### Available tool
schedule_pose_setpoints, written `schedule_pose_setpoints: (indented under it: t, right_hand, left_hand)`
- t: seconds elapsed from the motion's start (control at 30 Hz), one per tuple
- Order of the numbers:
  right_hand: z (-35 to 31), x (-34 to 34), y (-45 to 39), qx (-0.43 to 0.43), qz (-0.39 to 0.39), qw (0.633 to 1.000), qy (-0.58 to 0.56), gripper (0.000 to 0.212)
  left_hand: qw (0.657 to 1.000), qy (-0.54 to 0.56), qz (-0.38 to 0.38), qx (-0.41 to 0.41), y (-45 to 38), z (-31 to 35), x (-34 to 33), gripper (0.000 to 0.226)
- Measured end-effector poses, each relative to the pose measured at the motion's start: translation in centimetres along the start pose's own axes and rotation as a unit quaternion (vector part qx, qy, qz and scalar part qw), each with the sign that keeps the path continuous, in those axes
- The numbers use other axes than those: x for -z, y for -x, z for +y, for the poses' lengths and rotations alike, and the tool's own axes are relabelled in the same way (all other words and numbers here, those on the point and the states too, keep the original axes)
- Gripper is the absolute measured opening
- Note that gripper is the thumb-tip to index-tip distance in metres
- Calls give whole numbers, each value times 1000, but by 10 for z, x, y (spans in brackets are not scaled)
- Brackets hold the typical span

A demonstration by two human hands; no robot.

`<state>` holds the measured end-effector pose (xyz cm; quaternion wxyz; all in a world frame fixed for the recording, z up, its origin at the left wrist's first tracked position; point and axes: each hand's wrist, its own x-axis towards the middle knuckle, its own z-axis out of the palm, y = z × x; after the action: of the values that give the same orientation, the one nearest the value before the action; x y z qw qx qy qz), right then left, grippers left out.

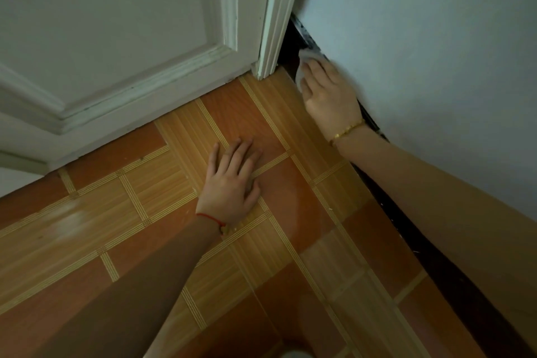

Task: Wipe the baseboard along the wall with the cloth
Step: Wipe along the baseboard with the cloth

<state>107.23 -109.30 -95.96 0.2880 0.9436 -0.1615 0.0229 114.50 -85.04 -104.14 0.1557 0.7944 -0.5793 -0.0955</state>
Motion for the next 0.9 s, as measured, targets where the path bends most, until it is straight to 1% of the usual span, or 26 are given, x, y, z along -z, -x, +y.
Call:
schedule_pose_setpoints:
  t: [0.03, 0.07, 0.1, 0.13, 0.2, 0.27, 0.37, 0.43, 0.47, 0.53, 0.6, 0.67, 0.77, 0.83, 0.9]
  right_hand:
    - [1, -1, 12, 38, 2, 999, -17, 33]
    - [1, -2, 34, 34, -1, 999, -28, 30]
    - [0, 2, 55, 43, -3, 999, -21, 29]
    - [0, 5, 75, 50, -22, 999, 1, 31]
    - [-2, 13, 114, 42, -67, 997, 16, 38]
    - [-3, 17, 153, 41, -100, 994, 19, 39]
    - [-2, 26, 199, 46, -118, 992, 16, 33]
    - [-1, 35, 216, 37, -142, 989, 8, 40]
    - [-1, 37, 220, 35, -151, 988, 8, 41]
    - [0, 35, 217, 50, -156, 986, 37, 35]
    - [-1, 26, 202, 42, -145, 988, 33, 31]
    - [-2, 21, 176, 2, -122, 992, -8, 37]
    - [-2, 21, 129, 36, -80, 996, 23, 32]
    - [2, 21, 109, 25, -59, 998, 6, 35]
    - [2, 21, 112, 9, -54, 998, 15, 38]
  left_hand:
    - [1000, -1, 12, -1, 0, -1, -1, 59]
    - [1000, -4, 20, -2, 0, -2, -2, 58]
    - [1000, -5, 16, -2, 0, -1, -2, 59]
    - [1000, -7, 11, -1, 0, 0, -2, 59]
    - [1000, -14, 6, -2, 0, 1, -1, 60]
    - [1000, -23, 5, 0, 0, 3, -2, 60]
    - [999, -40, 12, 9, 4, 8, -5, 60]
    - [999, -42, 11, 8, 10, 15, -6, 59]
    - [999, -38, 5, 2, 14, 20, -7, 59]
    - [999, -33, -4, -17, 25, 34, -13, 59]
    - [999, -39, -8, -30, 33, 43, -20, 59]
    - [998, -49, -6, -28, 36, 45, -23, 60]
    - [999, -44, -2, -25, 34, 43, -20, 60]
    - [999, -37, 0, -27, 34, 43, -20, 60]
    - [999, -33, 3, -28, 34, 43, -20, 59]
